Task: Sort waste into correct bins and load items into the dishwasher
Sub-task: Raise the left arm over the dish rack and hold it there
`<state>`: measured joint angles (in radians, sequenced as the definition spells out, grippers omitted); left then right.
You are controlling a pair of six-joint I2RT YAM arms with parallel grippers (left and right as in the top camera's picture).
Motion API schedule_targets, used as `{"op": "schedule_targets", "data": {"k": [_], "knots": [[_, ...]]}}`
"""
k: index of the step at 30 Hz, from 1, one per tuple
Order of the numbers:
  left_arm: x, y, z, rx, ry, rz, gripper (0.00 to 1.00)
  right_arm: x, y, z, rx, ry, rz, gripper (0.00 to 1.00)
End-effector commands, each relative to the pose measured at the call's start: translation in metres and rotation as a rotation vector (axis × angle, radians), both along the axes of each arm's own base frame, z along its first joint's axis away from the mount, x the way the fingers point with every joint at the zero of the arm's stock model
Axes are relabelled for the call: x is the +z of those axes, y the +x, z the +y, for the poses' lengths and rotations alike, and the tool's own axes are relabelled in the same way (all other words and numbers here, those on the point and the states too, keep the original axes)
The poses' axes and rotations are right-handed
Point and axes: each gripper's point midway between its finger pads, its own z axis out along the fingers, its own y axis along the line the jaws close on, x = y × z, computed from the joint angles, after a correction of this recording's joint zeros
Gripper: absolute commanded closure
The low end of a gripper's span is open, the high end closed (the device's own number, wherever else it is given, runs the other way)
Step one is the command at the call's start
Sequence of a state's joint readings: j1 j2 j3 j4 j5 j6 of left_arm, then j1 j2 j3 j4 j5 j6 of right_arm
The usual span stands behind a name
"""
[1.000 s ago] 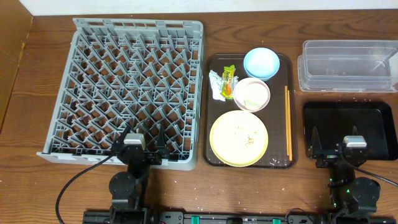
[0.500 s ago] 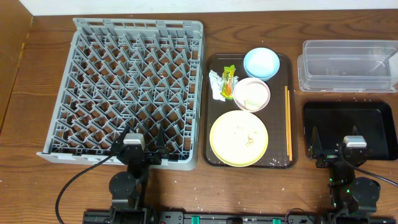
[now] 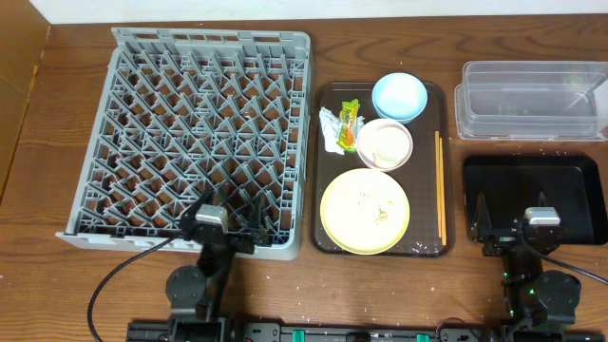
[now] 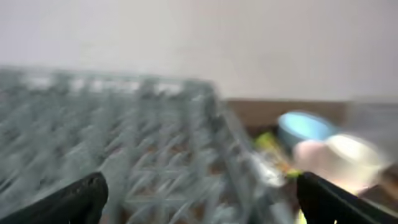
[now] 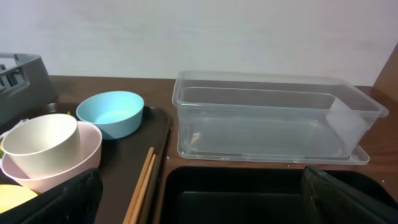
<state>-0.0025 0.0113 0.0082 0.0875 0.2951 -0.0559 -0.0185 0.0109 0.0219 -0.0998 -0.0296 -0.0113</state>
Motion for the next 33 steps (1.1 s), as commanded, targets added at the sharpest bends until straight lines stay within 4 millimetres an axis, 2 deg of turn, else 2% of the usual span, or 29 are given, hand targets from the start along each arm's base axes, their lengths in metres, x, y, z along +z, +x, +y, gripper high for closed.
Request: {"op": "schedule_targets", "data": {"k": [1, 3, 6, 8, 13, 16, 18, 25, 31, 33], "knots": [[0.037, -0.012, -0.025, -0.159, -0.013, -0.157, 0.02, -0.001, 0.0, -0.005, -0.022, 0.011, -0.002, 0.01], [0.076, -0.018, -0.018, -0.113, -0.008, -0.315, 0.02, -0.001, 0.0, -0.005, -0.022, 0.011, -0.002, 0.01], [0.107, -0.026, -0.009, -0.063, -0.013, -0.406, 0.02, -0.001, 0.0, -0.005, -0.022, 0.011, -0.002, 0.01], [0.116, -0.028, -0.009, -0.06, -0.014, -0.414, 0.02, -0.001, 0.0, -0.005, -0.022, 0.011, -0.002, 0.01], [0.12, -0.017, -0.009, -0.058, -0.016, -0.309, 0.02, -0.001, 0.0, -0.005, -0.022, 0.011, -0.002, 0.01], [0.123, -0.002, -0.01, -0.061, -0.02, -0.178, 0.02, -0.001, 0.0, -0.005, -0.022, 0.011, -0.002, 0.01], [0.126, 0.006, -0.015, -0.093, -0.022, -0.074, 0.02, -0.001, 0.0, -0.005, -0.022, 0.011, -0.002, 0.01], [0.133, 0.03, -0.052, -0.347, 0.038, 0.36, 0.02, -0.001, 0.0, -0.005, -0.022, 0.011, -0.002, 0.01], [0.12, 0.038, -0.059, -0.444, 0.074, 0.773, 0.02, -0.001, 0.0, -0.005, -0.022, 0.011, -0.002, 0.01], [0.114, 0.047, -0.057, -0.433, 0.067, 0.87, 0.02, -0.001, 0.0, -0.005, -0.022, 0.011, -0.002, 0.01]]}}
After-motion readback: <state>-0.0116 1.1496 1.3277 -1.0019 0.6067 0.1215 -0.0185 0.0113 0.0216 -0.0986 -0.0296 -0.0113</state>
